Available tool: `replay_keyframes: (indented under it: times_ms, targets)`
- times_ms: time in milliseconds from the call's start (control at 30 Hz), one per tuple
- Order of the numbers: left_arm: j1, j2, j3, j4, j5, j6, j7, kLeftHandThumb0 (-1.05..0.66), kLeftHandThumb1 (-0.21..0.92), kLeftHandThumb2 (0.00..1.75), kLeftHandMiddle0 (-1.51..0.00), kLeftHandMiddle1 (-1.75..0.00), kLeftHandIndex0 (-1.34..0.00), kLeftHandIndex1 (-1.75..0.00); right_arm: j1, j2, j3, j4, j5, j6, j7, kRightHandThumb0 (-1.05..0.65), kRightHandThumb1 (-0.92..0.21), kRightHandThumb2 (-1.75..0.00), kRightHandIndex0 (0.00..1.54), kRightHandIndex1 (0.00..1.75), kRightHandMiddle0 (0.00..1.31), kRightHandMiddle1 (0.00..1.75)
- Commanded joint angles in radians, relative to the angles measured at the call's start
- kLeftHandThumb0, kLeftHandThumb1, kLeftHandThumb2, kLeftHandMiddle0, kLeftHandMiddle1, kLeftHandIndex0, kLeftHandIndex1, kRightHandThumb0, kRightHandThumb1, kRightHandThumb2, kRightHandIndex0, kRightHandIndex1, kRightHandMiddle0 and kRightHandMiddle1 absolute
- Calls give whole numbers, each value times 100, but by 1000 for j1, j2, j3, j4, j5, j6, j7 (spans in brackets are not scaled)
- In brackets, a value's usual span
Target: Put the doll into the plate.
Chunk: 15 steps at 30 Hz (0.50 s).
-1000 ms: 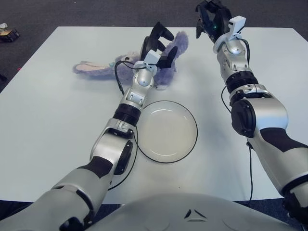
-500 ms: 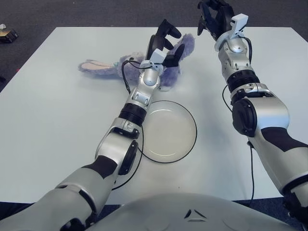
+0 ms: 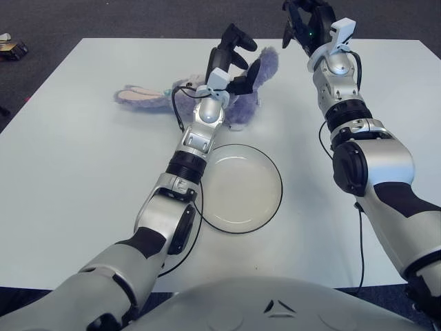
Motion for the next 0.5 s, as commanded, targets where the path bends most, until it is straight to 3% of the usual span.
replay_keyframes:
  times_ms: [0, 33, 133, 200, 300, 433, 467]
  targets:
    - [39, 13, -19, -85, 25, 36, -14, 37, 67, 71, -48, -157, -38, -175, -6, -12, 0, -17, -6, -4, -15, -35, -92, -39, 86, 175, 34, 160]
    - [66, 31, -40, -138, 61, 46, -18, 24, 73, 63, -47, -150, -34, -170, 3, -18, 2, -24, -11, 3, -24, -35, -92, -38, 86, 175, 34, 160]
    - [111, 98, -83, -222, 152, 46, -40, 9, 84, 46, -47, -142, -26, -165, 30, -31, 4, -44, -17, 17, -36, -35, -92, -38, 85, 175, 35, 160]
    - [121, 123, -95, -242, 182, 44, -52, -17, 89, 39, -37, -123, -32, -160, 40, -36, 4, -53, -17, 23, -41, -35, -92, -38, 85, 175, 35, 159]
    - [130, 135, -101, -260, 199, 49, -60, -29, 91, 37, -32, -108, -35, -158, 46, -38, 5, -62, -17, 31, -46, -35, -92, -38, 85, 175, 35, 159]
    - [133, 136, -103, -268, 202, 55, -62, -34, 92, 36, -31, -102, -36, -157, 50, -38, 7, -70, -16, 36, -48, -35, -92, -37, 85, 175, 35, 159]
    - [140, 189, -111, -281, 252, 35, -67, -35, 92, 35, -31, -102, -36, -157, 53, -46, 5, -71, -15, 44, -52, -35, -92, -37, 85, 175, 35, 159]
